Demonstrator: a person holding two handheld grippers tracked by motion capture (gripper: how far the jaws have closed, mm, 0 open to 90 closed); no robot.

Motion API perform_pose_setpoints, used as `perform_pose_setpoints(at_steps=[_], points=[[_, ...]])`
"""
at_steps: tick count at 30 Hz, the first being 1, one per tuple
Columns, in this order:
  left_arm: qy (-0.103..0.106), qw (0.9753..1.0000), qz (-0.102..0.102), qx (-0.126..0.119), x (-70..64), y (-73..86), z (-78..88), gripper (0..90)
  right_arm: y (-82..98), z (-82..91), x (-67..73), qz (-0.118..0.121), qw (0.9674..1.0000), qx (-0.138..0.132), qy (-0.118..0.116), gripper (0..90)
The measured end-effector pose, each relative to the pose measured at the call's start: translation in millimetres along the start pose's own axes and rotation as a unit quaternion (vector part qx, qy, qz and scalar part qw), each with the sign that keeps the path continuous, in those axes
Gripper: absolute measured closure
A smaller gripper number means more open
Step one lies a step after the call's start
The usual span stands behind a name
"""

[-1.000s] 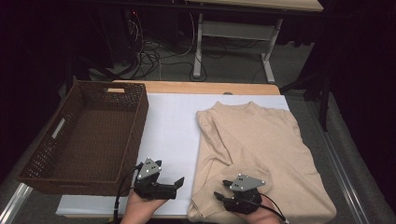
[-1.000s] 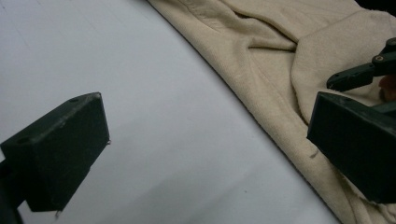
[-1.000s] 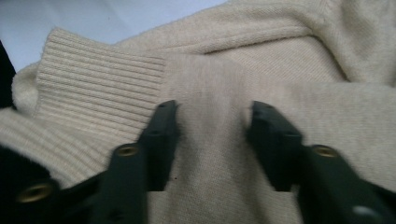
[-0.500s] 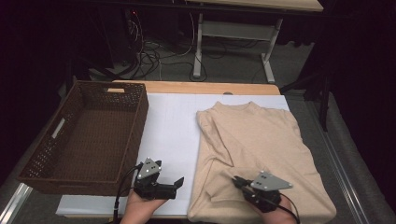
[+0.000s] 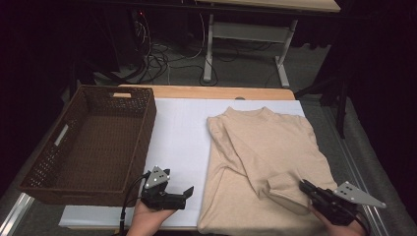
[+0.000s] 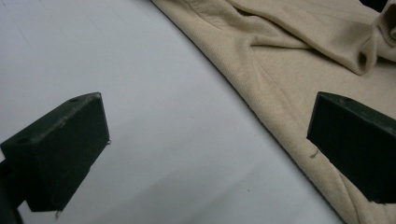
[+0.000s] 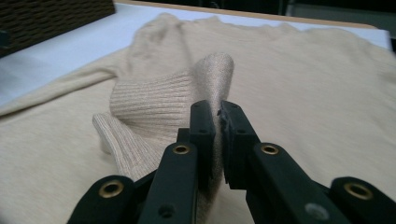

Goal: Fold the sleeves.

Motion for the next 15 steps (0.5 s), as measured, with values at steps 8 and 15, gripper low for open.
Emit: perform_pose_setpoints(at_steps=[8, 15], points=[[-0.001, 1.0000, 0.002, -0.002, 1.3, -0.3, 1.0, 0.0, 23.7, 35.7, -26.5, -0.038, 0.9981, -0.003, 0.048, 84.8], [0.002, 1.0000, 0.000, -0.002, -0.3, -1.8, -1.0, 0.0, 31.6, 45.7, -35.1, -0.060, 0.9964, -0.002, 0.060, 69.7]])
Point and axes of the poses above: each handheld gripper's, and its own axes: z roughly backward along the jaws, y roughly out of its underside, x roughly to its left, the point moved 2 cm from there along -z, roughly forward along the jaws, and after that the axes turned 10 degrees about -y, right-handed, at the moved point
